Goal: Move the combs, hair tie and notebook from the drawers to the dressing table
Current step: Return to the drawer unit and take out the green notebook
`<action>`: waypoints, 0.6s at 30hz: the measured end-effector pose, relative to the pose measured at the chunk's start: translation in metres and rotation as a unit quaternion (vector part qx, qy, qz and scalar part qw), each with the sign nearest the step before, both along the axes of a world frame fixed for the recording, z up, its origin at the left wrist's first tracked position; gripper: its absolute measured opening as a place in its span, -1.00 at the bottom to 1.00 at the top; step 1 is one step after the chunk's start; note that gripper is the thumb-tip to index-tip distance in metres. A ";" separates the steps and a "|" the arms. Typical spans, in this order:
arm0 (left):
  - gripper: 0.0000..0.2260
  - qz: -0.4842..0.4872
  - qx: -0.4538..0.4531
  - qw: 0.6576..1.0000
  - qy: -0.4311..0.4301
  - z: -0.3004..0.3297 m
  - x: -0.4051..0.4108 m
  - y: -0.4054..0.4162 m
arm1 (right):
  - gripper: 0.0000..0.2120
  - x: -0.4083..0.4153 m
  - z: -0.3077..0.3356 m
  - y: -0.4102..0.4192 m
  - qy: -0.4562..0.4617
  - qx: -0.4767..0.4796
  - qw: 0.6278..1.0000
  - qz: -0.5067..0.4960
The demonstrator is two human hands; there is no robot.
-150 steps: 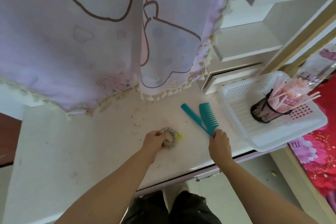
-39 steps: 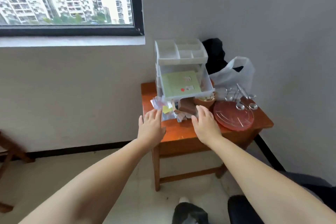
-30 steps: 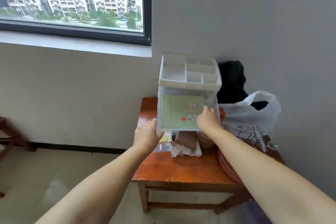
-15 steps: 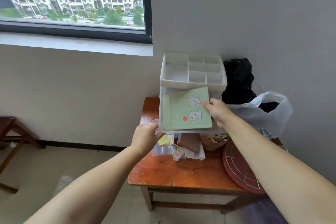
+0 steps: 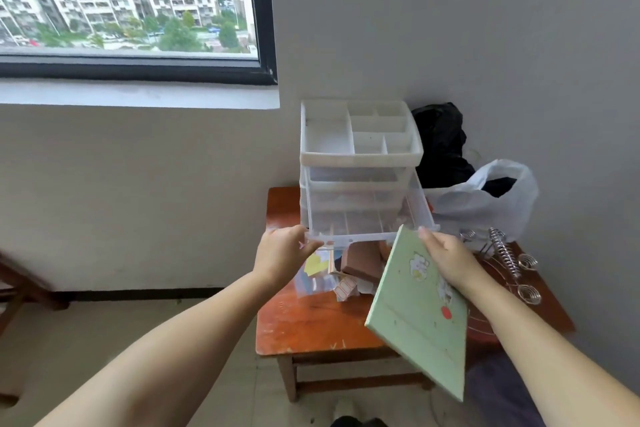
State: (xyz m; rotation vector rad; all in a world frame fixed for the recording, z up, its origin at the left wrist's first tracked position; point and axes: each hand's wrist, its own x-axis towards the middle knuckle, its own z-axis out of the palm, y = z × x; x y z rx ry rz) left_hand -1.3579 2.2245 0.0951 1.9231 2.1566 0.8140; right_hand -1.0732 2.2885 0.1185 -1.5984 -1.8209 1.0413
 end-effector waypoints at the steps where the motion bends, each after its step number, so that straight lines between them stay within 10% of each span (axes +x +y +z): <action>1: -0.66 0.004 0.013 1.000 -0.004 0.001 -0.001 0.001 | -0.58 -0.004 -0.003 0.003 -0.039 0.010 0.999 0.028; 18: -0.71 0.151 0.037 0.984 -0.087 0.004 -0.018 0.088 | -0.65 -0.038 0.006 0.111 -0.039 0.087 0.987 0.126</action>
